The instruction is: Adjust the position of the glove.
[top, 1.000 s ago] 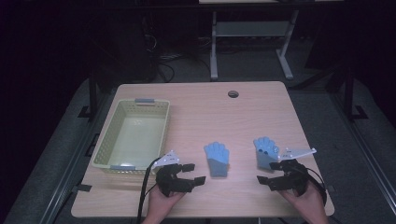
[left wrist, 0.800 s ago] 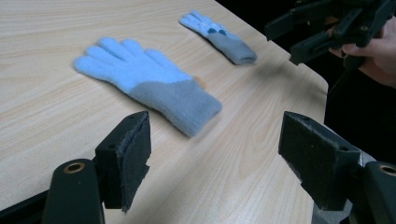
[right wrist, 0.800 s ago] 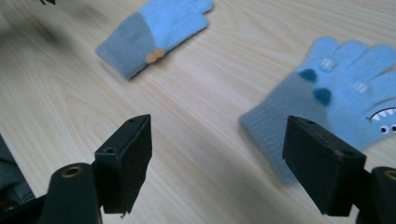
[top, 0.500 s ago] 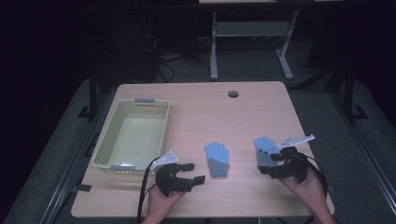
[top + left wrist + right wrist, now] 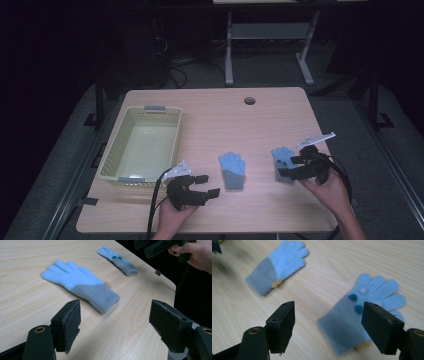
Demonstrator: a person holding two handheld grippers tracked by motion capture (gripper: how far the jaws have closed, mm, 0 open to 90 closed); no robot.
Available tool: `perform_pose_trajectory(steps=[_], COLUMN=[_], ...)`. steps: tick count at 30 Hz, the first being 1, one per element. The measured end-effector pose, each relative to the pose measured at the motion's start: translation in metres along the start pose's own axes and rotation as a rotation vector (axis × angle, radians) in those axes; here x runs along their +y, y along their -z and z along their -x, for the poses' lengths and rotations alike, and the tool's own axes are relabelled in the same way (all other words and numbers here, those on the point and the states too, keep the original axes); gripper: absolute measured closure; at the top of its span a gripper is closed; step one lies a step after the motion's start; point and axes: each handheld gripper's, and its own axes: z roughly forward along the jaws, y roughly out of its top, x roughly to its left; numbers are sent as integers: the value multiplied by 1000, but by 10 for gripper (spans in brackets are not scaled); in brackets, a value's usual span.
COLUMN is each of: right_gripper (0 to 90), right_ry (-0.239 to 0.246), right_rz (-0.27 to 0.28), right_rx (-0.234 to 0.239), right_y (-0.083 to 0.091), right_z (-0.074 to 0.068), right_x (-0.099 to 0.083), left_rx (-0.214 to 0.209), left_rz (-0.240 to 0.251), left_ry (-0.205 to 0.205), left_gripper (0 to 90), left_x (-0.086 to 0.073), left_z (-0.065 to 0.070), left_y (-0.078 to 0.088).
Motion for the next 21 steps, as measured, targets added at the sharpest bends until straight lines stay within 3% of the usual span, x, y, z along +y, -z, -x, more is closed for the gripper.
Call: perform_pose_trajectory(steps=[11, 12, 16, 21], right_gripper=[296, 305, 321, 367], right_ry=[-7, 3, 8, -20], right_rz=[-25, -38, -60, -102], right_rx=[-9, -34, -53, -72], right_y=[-4, -6, -9, -19], right_z=[6, 7, 9, 20], right_x=[12, 15, 18, 22], left_rx=[2, 2, 8, 5], left_rz=[16, 16, 8, 5], left_ry=[14, 12, 7, 3], left_gripper=[251, 251, 251, 251], left_x=[0, 0, -1, -1], left_z=[2, 2, 2, 2], left_y=[-1, -1, -2, -2])
